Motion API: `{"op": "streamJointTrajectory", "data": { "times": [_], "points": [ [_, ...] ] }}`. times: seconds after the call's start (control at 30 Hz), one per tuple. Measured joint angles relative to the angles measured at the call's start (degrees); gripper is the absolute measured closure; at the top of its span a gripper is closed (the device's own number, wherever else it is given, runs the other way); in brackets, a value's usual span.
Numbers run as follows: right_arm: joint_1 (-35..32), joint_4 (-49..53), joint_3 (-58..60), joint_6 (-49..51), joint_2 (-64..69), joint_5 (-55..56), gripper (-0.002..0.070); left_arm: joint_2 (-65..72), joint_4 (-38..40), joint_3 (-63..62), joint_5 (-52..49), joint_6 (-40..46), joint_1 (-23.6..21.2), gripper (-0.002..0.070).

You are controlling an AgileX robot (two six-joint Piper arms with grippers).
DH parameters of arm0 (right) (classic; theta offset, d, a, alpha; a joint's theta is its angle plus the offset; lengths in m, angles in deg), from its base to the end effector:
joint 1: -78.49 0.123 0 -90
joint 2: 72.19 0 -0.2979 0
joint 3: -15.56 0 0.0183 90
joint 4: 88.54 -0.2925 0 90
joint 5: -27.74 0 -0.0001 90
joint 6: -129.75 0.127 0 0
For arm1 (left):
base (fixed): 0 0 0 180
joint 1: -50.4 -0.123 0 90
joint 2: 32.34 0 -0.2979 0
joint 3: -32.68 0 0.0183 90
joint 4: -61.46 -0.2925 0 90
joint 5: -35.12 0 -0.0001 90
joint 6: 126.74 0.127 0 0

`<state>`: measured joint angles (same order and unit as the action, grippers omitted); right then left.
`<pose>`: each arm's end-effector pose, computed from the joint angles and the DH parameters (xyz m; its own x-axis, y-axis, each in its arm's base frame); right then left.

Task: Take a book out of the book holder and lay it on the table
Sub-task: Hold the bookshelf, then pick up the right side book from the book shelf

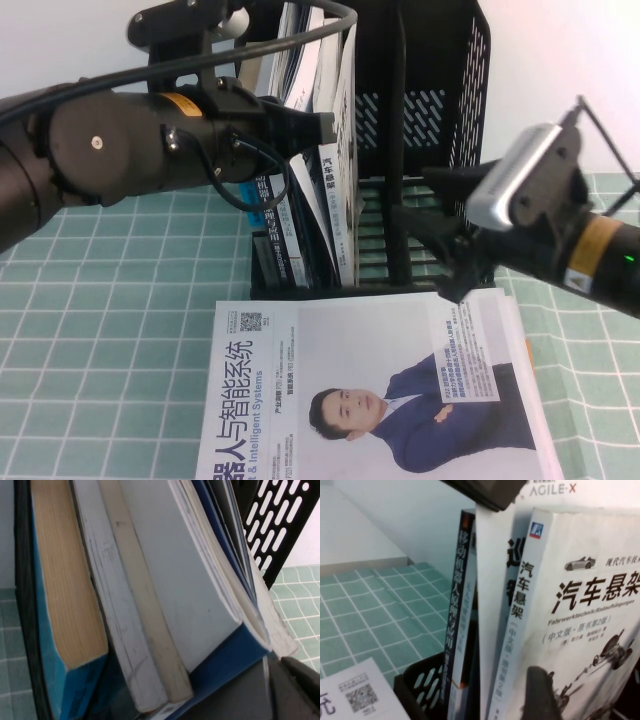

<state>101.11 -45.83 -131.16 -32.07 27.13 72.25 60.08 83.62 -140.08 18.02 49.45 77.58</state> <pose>0.3339 0.2045 0.2192 0.0978 -0.2087 -0.9731 -0.7757 0.5966 -0.2060 0.3652 -0.2034 0.3350 -0.5778 -0.1768 -0.7968 0.3291 0.8429 -0.4257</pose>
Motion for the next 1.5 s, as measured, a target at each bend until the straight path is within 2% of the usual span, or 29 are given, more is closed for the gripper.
{"op": "streamJointTrajectory", "data": {
  "times": [0.23, 0.5, 0.97, 1.27, 1.37, 1.5],
  "points": [
    [3.45, -6.87, -8.43, -0.38, 9.56, -0.50, 0.0254, 0.00, 0.00, 0.00, 0.00, -0.13, 0.00, 0.0678],
    [7.69, -17.09, -12.71, -6.78, 16.03, 0.06, 0.0248, 0.23, 0.00, 0.00, 0.00, -0.13, 0.00, 0.0678],
    [11.71, -29.09, -16.24, -14.50, 18.38, 0.71, 0.0248, 1.84, 0.44, -0.34, 0.00, -0.25, 0.00, 0.0678],
    [12.17, -39.82, -16.32, -25.64, 18.38, -4.17, 0.0250, 1.96, 0.60, -0.34, 0.34, -0.25, 0.00, 0.0678],
    [12.17, -41.63, -16.32, -27.45, 18.38, -4.56, 0.0274, 2.06, 0.70, -0.34, 0.34, -0.36, 0.00, 0.0678],
    [12.17, -42.71, -16.32, -28.55, 18.38, -4.78, 0.0371, 2.06, 0.70, -0.34, 0.34, -0.66, 0.00, 0.0678]
  ]
}}
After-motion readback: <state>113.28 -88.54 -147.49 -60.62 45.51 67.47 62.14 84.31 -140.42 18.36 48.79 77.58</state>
